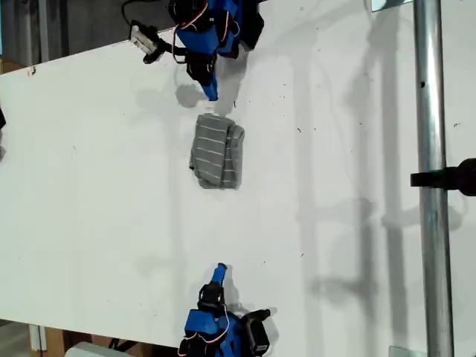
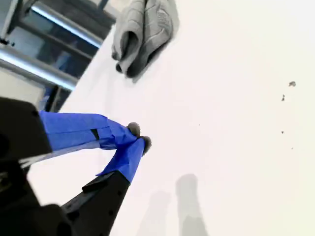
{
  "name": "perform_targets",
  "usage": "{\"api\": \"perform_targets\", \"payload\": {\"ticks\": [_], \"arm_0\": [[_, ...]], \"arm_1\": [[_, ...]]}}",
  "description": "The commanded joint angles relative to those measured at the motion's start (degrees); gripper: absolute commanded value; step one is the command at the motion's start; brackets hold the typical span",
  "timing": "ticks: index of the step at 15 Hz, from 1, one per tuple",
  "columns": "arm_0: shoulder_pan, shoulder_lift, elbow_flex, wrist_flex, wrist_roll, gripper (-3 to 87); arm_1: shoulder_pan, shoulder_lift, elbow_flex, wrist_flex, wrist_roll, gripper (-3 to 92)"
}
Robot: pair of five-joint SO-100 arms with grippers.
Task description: Grasp corners of a towel and fold twice.
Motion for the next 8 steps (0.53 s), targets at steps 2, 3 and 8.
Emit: {"api": "perform_targets", "payload": {"ticks": [2, 3, 8], "arm_0": [[-2.11, 0.0, 0.26, 8.26, -15.21, -2.6], [-2.11, 0.0, 0.26, 8.26, -0.97, -2.6], [-1.23, 0.09, 0.26, 8.17, 17.84, -2.7]], "arm_1": [[-1.05, 0.79, -0.18, 2.2, 2.46, 8.8], [-0.97, 0.79, -0.18, 2.2, 2.46, 8.9], [-1.14, 0.79, -0.18, 2.2, 2.46, 8.9]]}}
